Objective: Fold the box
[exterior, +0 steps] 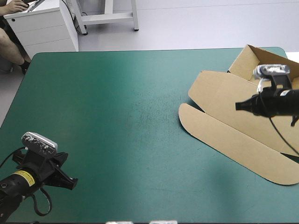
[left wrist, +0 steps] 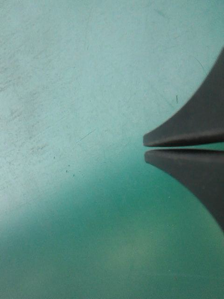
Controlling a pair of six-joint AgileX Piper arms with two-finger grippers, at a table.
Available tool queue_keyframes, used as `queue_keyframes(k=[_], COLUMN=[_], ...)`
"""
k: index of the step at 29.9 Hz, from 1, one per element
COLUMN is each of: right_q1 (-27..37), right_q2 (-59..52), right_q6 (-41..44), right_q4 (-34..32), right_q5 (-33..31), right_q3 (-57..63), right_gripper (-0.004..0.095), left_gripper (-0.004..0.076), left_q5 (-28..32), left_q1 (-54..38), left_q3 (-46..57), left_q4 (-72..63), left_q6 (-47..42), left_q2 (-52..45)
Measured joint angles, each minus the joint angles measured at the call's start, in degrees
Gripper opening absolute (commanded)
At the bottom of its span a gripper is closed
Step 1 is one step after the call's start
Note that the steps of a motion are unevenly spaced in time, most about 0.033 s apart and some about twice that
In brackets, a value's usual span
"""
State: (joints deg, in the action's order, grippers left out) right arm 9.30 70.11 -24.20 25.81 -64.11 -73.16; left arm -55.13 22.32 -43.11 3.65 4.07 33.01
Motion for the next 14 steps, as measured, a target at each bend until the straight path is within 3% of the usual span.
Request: queue_keyframes(k=[14], right_q1=[-1.15], right_q2=[-32.49], right_q6=[-5.13], right_q4=[0.02], right_q5=[4.29], right_q3=[33.16], right_gripper=[-0.0015], left_gripper=[-0.0008], left_q5=[0.48], left_q1=[0.00], left_q3=[3.20], left_q4=[-5.71], left_q6=[1.79], left_q2=[0.00])
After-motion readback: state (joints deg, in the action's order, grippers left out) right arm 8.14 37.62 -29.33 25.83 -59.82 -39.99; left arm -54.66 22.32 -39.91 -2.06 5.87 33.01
